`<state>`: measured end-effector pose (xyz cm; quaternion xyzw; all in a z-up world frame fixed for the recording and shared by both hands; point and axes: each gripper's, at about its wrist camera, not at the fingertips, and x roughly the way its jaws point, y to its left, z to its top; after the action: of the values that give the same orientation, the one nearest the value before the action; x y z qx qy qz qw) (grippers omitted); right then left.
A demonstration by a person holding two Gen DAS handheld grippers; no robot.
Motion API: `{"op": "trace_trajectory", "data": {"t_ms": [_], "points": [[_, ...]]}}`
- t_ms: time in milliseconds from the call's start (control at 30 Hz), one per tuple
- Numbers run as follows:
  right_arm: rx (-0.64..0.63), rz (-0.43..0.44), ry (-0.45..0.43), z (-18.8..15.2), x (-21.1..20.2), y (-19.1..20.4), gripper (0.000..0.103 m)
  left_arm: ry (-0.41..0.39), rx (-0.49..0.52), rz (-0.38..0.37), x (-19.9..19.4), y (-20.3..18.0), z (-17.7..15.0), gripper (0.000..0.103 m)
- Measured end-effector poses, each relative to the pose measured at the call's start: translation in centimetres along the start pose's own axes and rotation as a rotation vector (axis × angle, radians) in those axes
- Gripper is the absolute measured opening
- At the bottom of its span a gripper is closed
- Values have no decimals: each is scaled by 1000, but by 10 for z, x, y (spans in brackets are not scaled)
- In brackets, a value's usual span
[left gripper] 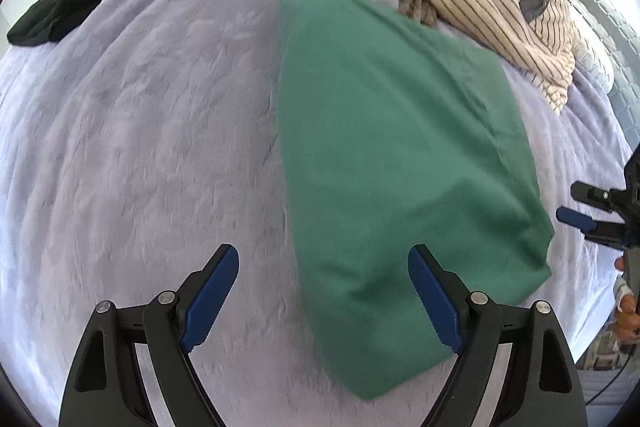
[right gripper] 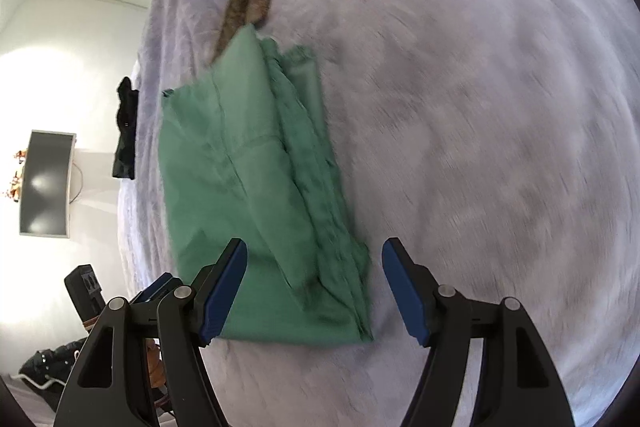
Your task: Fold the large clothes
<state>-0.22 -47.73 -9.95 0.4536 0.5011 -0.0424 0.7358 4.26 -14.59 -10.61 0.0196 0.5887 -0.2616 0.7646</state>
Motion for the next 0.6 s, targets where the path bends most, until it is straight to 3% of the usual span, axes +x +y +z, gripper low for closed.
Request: {"op": "trace_trajectory", "data": {"t_ms": [100, 267, 500, 600], "points": [[-42, 15, -6, 18, 5, 10, 74, 9, -33, -28, 10, 8, 14, 88], [-64, 32, 35, 48, 29, 11, 74, 72, -98, -175, 34, 25, 28, 88], [-22, 171, 130, 68, 74, -13, 74, 181, -143, -386, 67, 33, 32, 88], [-28, 223, 165, 76, 95, -13, 78, 209, -144, -404, 78, 25, 30, 93]]}}
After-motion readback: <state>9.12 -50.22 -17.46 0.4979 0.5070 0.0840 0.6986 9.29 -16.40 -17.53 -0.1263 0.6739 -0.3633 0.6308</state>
